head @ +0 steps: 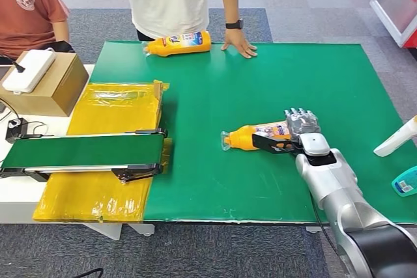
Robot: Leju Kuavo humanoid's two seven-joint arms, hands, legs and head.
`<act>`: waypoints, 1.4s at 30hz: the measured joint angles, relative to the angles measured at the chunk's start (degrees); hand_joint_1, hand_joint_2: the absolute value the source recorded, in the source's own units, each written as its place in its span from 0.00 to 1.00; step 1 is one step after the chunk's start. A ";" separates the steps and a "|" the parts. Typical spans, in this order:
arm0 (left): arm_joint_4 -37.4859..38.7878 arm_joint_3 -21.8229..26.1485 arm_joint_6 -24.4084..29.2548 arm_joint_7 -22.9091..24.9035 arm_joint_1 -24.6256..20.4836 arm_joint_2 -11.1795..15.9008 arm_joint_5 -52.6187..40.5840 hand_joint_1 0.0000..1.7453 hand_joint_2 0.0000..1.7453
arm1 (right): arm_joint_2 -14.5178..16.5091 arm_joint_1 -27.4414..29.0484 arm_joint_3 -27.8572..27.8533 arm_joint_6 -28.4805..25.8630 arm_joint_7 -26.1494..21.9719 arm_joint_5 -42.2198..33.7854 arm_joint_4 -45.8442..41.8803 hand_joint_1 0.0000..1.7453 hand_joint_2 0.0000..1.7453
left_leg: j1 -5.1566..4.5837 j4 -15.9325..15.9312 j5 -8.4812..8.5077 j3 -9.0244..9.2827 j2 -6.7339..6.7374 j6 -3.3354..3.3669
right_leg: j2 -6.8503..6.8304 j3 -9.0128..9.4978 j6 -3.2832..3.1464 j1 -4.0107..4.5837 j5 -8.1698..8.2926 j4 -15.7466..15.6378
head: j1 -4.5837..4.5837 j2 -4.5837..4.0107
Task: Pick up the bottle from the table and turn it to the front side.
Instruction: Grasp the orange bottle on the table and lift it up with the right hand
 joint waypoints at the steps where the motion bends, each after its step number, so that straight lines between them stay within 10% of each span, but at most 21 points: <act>1: 0.00 -0.01 0.01 0.00 0.00 0.00 -0.01 0.00 1.00 | 0.00 -0.04 0.01 -0.02 0.00 0.00 0.25 0.00 1.00 | 0.00 0.00 0.00 0.00 0.00 0.00 | 0.00 0.00 0.00 0.00 0.00 0.00 | 0.00 0.00; 22: 0.00 -0.93 -0.40 -1.61 -0.40 1.25 -0.14 0.00 1.00 | -0.07 -4.24 0.95 4.49 -2.51 0.91 7.64 0.00 1.00 | 0.00 0.00 0.01 0.01 0.00 -0.01 | 0.01 -0.02 0.00 0.00 0.01 0.00 | 0.00 0.00; 23: 0.00 -1.01 -0.49 -1.82 -0.49 1.35 -0.15 0.00 1.00 | -0.12 -4.90 1.27 5.44 -2.96 0.93 8.38 0.06 1.00 | 0.00 0.00 0.01 0.01 0.00 -0.01 | 0.00 -0.01 0.00 0.00 0.01 0.00 | 0.00 0.00; 27: 0.02 -1.38 -0.75 -2.46 -0.90 1.71 -0.20 0.00 1.00 | -0.29 -7.31 2.92 8.40 -4.54 0.94 10.88 0.99 1.00 | 0.00 0.01 0.02 0.02 0.01 -0.02 | 0.01 -0.01 0.00 0.00 0.02 0.00 | 0.00 0.00; 42: 0.02 -1.72 -0.97 -3.45 -1.18 2.28 -0.26 0.00 1.00 | -0.74 -10.09 6.64 9.28 -5.84 0.64 13.96 1.00 1.00 | 0.00 0.01 0.02 0.03 0.01 -0.02 | 0.01 -0.01 0.00 0.00 0.02 0.00 | 0.00 0.00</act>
